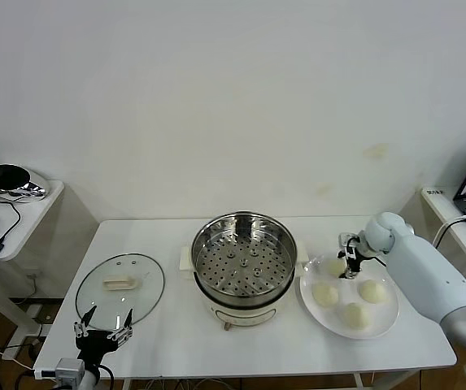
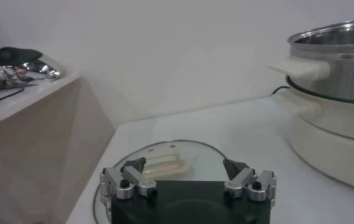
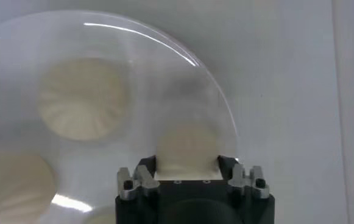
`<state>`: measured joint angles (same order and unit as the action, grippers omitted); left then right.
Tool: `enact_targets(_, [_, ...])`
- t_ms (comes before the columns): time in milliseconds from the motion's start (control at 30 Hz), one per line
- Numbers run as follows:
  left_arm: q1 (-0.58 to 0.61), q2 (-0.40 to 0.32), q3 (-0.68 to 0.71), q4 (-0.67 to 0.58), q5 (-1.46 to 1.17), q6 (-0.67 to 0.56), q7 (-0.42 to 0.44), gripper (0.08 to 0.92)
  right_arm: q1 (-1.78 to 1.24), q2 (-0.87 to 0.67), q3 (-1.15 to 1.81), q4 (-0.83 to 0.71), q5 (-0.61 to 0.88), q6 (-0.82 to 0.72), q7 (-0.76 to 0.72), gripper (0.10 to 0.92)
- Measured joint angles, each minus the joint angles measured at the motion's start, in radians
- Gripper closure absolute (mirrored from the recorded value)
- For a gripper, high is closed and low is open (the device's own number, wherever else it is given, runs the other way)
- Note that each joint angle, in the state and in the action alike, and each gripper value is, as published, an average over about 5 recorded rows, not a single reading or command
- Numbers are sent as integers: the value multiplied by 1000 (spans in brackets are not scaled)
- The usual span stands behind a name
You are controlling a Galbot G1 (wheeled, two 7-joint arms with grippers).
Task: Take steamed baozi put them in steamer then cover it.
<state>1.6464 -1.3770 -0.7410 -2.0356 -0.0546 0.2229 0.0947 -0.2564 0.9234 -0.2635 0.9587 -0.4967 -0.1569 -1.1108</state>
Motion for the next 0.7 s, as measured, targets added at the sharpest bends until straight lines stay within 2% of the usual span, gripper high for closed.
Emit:
enact_targets(300, [-4, -3, 9, -5, 4, 0, -1, 177, 70, -38, -46, 65, 77, -28, -29, 414])
enact_targets(700, [-17, 3, 23, -21, 8, 3, -5, 177, 365, -13, -246, 85, 275, -43, -108, 414])
